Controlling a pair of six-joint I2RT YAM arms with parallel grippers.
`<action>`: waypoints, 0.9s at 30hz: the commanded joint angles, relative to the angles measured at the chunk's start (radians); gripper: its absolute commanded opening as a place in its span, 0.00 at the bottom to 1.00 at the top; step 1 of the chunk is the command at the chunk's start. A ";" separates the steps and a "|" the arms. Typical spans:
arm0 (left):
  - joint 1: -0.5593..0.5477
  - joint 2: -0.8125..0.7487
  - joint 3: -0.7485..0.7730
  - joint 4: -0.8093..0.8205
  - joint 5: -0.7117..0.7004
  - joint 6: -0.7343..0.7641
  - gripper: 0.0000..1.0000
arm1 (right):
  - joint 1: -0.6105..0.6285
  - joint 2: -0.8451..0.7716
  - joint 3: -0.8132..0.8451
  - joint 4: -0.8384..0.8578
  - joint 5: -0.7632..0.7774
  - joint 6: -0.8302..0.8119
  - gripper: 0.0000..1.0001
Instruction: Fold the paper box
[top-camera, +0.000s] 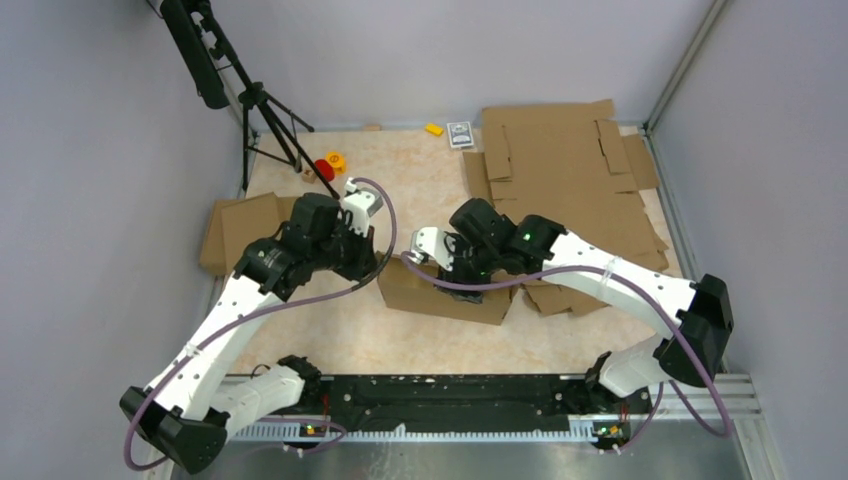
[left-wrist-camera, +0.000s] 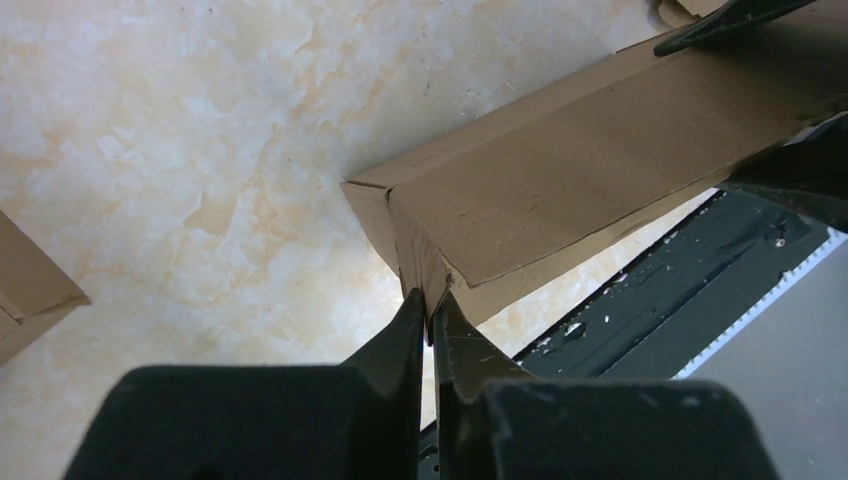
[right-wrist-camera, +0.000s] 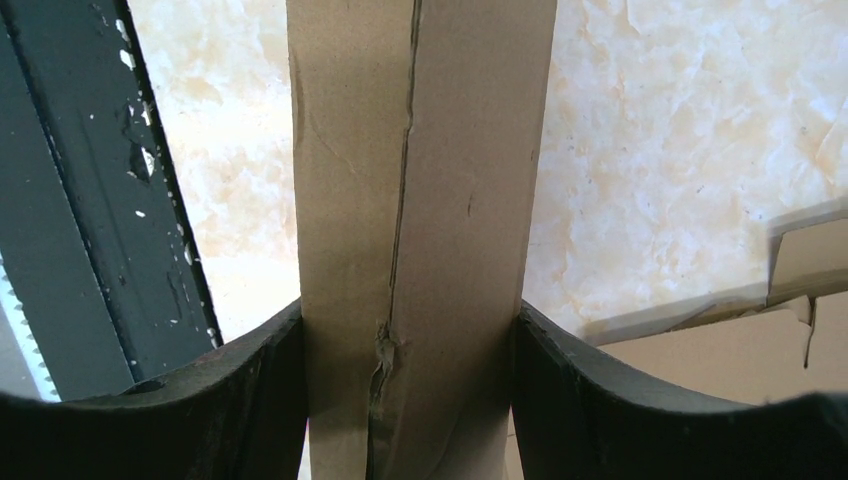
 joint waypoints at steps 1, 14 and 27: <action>0.001 0.022 0.079 -0.005 0.014 -0.082 0.04 | 0.023 0.001 0.006 0.015 0.045 0.005 0.59; 0.001 0.124 0.184 -0.121 0.007 -0.133 0.00 | 0.035 -0.006 -0.018 0.040 0.051 -0.001 0.58; 0.010 0.224 0.332 -0.260 0.042 -0.171 0.00 | 0.046 -0.002 -0.027 0.043 0.075 -0.004 0.58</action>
